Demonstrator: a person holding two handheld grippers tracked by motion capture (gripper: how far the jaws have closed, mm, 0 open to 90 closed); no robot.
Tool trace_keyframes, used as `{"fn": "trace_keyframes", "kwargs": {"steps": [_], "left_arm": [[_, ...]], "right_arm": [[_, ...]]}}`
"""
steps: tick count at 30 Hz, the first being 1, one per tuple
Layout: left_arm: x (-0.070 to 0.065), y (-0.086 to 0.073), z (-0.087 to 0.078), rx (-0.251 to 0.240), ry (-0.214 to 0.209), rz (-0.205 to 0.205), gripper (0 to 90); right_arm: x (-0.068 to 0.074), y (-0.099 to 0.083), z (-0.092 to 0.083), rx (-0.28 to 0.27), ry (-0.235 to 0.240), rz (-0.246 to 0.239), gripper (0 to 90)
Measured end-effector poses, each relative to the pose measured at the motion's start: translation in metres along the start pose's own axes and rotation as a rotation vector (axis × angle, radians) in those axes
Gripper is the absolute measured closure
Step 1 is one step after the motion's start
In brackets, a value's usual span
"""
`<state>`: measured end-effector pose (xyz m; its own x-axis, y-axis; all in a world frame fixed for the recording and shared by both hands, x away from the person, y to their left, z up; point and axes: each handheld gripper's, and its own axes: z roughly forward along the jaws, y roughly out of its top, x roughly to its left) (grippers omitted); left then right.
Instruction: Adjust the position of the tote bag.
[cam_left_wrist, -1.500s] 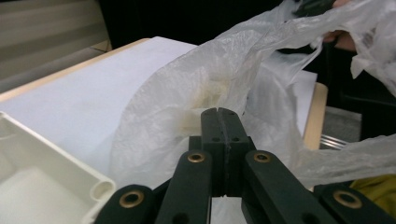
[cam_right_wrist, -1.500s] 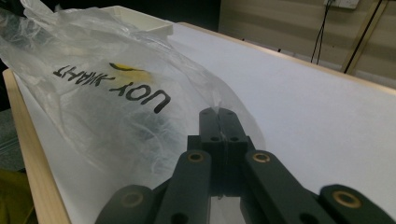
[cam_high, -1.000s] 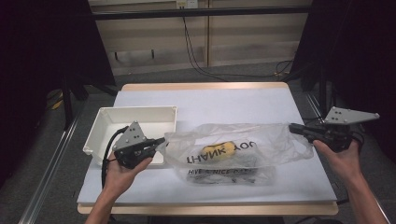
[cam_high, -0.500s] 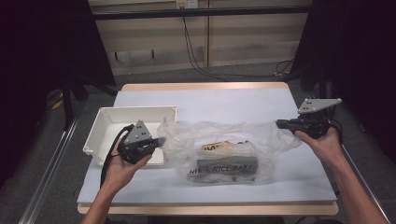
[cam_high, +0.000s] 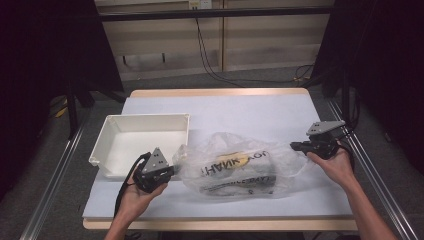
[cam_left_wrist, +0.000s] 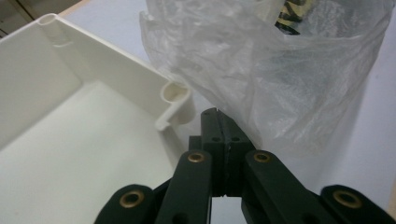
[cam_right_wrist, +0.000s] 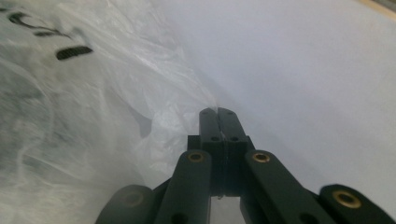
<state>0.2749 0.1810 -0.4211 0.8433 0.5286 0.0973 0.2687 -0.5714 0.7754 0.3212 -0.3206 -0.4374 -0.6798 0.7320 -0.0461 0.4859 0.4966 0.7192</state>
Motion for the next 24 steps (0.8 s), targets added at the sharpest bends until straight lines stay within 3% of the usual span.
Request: {"fn": "trace_keyframes", "kwargs": {"steps": [6,9,12,16,18,21,24], "left_arm": [[0.002,-0.009,0.007,0.025,-0.009,-0.017,90.0],[0.004,-0.015,0.013,0.031,-0.014,-0.03,90.0],[0.003,-0.016,0.013,0.051,-0.015,-0.017,90.0],[0.007,-0.02,0.013,0.03,-0.022,-0.058,90.0],[0.009,-0.022,0.009,0.012,-0.024,-0.072,90.0],[0.01,-0.022,0.006,-0.002,-0.028,-0.077,85.4],[0.009,-0.023,0.003,-0.017,-0.022,-0.075,75.0]], "right_arm": [[0.001,-0.011,0.01,0.041,-0.009,-0.001,90.0],[0.002,-0.015,0.014,0.025,0.004,0.01,90.0],[0.001,-0.016,0.014,0.005,0.011,0.016,90.0],[0.001,-0.015,0.012,-0.024,0.031,0.024,89.6],[0.001,-0.015,0.01,-0.034,0.036,0.025,84.5],[0.003,-0.016,0.008,-0.035,0.031,0.023,80.4],[0.003,-0.017,0.005,-0.052,0.035,0.036,75.5]]}}
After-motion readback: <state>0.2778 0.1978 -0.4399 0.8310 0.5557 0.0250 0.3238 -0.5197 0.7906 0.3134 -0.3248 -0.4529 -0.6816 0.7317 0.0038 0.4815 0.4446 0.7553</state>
